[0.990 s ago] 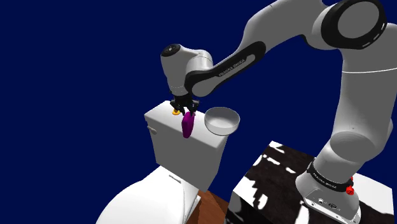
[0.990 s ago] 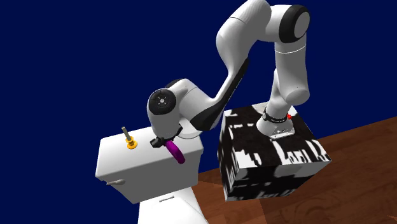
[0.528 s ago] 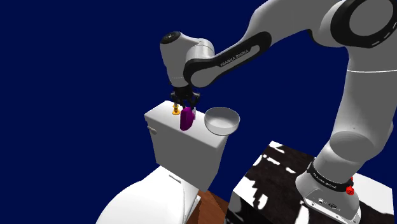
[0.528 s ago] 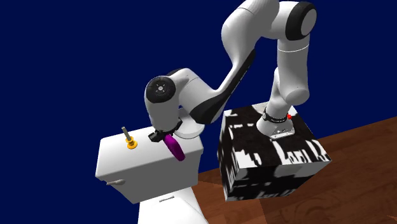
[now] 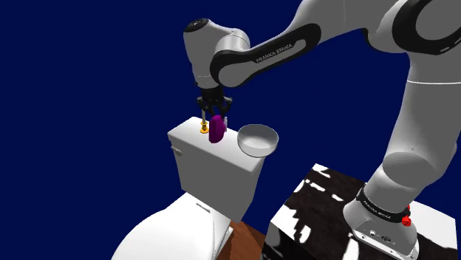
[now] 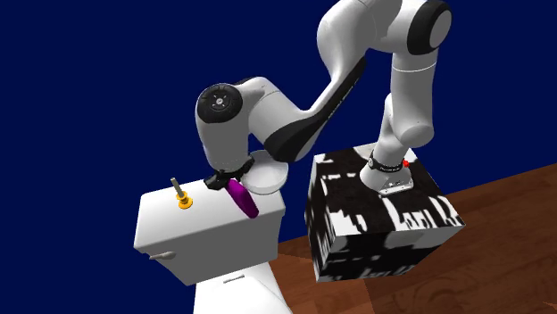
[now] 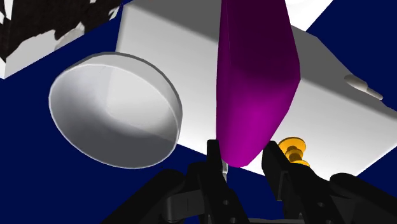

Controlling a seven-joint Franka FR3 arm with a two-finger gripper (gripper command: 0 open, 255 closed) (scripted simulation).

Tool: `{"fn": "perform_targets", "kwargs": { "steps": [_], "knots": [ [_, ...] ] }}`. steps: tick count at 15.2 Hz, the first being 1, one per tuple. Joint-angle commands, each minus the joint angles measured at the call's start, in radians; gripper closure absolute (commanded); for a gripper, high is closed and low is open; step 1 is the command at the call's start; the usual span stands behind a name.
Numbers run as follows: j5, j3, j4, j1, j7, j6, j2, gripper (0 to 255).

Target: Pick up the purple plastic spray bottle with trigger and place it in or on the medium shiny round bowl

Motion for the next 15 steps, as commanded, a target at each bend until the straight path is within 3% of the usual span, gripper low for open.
{"fn": "perform_targets", "kwargs": {
  "steps": [1,4,9,15],
  "knots": [
    [0.008,0.003,0.017,-0.001,-0.011,-0.020,-0.008,255],
    [0.018,0.006,0.038,-0.001,-0.024,-0.046,-0.017,255],
    [0.143,0.000,-0.225,-0.113,-0.128,0.091,-0.240,255],
    [0.286,-0.078,-0.493,-0.154,-0.294,0.216,-0.487,255]
  ]
}}
